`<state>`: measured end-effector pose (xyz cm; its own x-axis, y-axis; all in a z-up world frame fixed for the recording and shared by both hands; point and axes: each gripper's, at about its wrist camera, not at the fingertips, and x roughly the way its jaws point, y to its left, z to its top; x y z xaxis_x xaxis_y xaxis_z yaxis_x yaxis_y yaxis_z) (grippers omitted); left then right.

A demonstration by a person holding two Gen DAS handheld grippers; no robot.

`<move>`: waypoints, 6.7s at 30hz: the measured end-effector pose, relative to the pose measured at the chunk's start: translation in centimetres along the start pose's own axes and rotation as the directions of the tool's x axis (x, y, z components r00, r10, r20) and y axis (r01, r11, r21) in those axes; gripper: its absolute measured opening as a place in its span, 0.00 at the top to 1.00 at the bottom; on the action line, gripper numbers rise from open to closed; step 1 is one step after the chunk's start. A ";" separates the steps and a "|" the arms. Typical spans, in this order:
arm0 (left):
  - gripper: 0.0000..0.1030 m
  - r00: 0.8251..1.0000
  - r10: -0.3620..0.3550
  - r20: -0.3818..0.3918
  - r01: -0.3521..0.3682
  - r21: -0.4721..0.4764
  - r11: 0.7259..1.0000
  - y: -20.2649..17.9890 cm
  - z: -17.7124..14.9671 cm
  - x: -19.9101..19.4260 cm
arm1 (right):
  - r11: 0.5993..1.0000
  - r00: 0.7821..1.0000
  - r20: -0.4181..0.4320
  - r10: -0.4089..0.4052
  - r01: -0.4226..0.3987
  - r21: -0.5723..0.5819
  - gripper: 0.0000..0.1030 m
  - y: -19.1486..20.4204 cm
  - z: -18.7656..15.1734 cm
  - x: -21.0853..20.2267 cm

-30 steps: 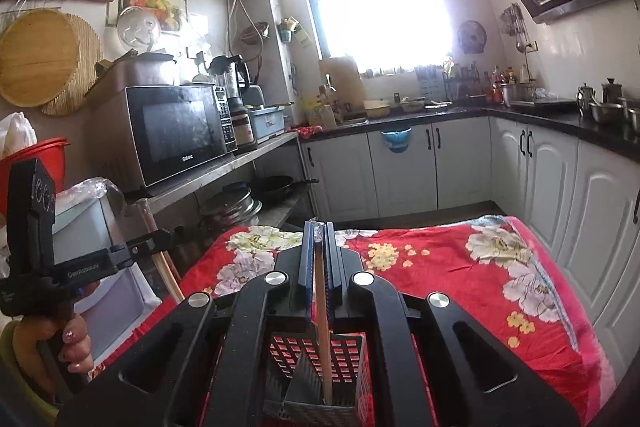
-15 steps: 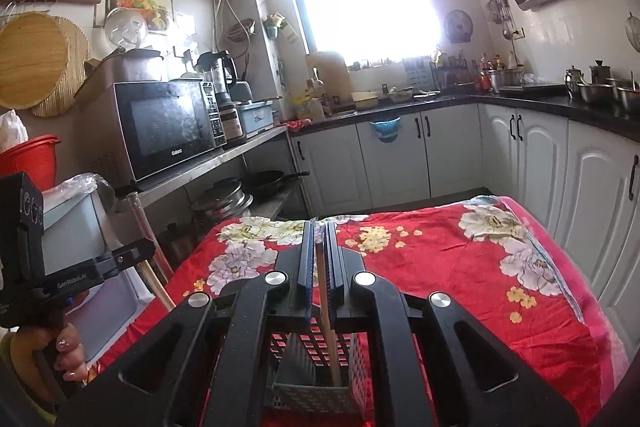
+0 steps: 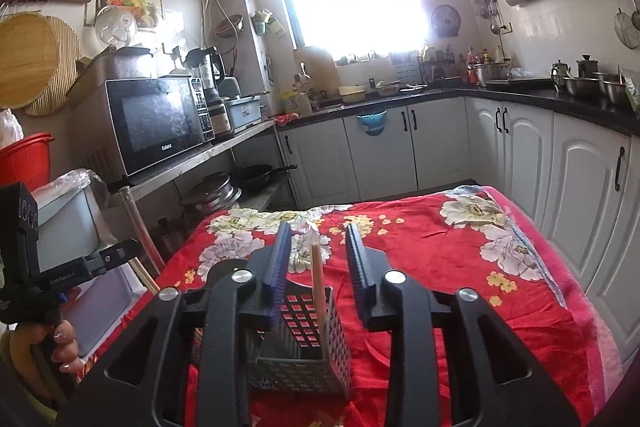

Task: Organize utensils
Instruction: 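Open the left tool while the right tool opens, leaving chopsticks in the caddy, then move back to the chopsticks and close the left tool on one while the right tool grasps another, then carry both held chopsticks up and lower them into the black caddy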

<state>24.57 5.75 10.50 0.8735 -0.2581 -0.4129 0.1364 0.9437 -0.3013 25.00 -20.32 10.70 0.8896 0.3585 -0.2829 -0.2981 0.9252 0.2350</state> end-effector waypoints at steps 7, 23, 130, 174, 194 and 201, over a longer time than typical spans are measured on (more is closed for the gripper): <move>0.55 1.000 0.005 -0.003 -0.005 -0.013 1.000 0.3 -0.8 -0.9 | 1.000 1.000 -0.009 -0.009 0.008 -0.021 0.55 0.5 -0.8 -1.2; 0.10 0.999 0.035 0.024 -0.035 -0.026 0.999 1.2 -3.1 -4.1 | 0.999 0.998 -0.067 -0.014 0.012 -0.036 0.44 0.9 -3.7 -3.5; 0.96 0.975 -0.059 -0.212 0.014 -0.206 0.979 6.0 -9.5 -6.0 | 0.971 0.885 -0.400 0.237 -0.218 0.094 0.94 5.0 -8.2 0.1; 0.97 0.981 -0.104 0.165 0.089 0.097 0.991 -8.5 6.7 -3.0 | 0.979 0.975 0.113 0.189 -0.179 -0.092 0.95 3.2 5.0 -4.5; 0.97 0.971 -0.044 0.233 0.029 0.069 0.997 -7.6 5.9 1.9 | 0.980 0.955 0.251 0.156 -0.119 -0.159 0.94 4.0 8.9 0.1; 0.97 0.973 -0.044 0.226 0.025 0.087 0.996 -7.2 4.2 3.4 | 0.985 0.962 0.238 0.135 -0.104 -0.139 0.94 3.0 7.2 2.7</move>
<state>28.52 -1.04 14.91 0.9495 -0.2460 -0.1946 0.1981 0.9513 -0.2360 28.99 -17.46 17.32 0.8977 0.4402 -0.0188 -0.4342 0.8911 0.1320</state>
